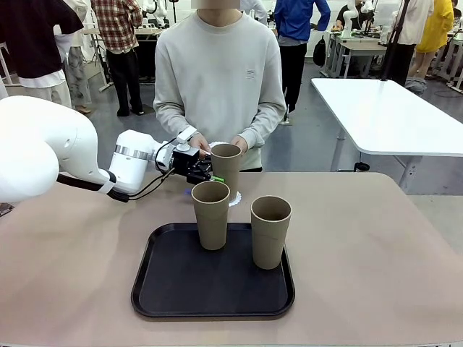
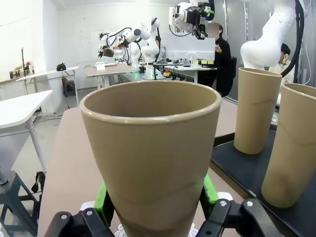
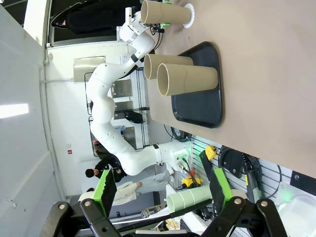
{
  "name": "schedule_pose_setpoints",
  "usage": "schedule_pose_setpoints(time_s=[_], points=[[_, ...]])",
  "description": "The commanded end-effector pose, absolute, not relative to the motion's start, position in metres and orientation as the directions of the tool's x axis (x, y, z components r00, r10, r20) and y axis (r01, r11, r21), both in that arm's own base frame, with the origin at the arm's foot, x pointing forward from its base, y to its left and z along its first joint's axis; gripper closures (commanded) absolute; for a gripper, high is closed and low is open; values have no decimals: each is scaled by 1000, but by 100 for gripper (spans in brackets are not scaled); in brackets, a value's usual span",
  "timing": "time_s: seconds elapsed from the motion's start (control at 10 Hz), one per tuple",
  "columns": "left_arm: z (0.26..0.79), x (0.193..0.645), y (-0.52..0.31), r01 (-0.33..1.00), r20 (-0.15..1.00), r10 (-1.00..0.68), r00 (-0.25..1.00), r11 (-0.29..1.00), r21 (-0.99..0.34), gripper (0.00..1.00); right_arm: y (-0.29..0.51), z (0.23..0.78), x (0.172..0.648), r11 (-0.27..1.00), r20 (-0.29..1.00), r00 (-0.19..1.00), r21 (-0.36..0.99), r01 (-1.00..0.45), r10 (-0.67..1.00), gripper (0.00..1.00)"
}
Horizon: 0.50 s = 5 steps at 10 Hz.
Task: Place coasters on the table and set cups on them.
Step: Pick up one Reusable plastic cup and place it on a coaster set by the human.
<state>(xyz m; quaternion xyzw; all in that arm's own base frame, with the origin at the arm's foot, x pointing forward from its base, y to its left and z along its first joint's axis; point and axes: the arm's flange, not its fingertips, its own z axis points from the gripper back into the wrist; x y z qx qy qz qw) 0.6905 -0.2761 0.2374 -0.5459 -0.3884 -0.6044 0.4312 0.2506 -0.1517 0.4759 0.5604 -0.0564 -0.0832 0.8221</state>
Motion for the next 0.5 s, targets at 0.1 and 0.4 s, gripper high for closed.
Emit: schedule_pose_setpoints(time_s=[0.1,0.4], points=[[240,703,-280,944,992,-125,-16,-329,-26,15,-152,476,251,350,5,981,935,65,-196,0],[241,702,-279,945,990,-138,-19,-326,-28,0,-152,476,251,350,5,981,935,65,-196,0]])
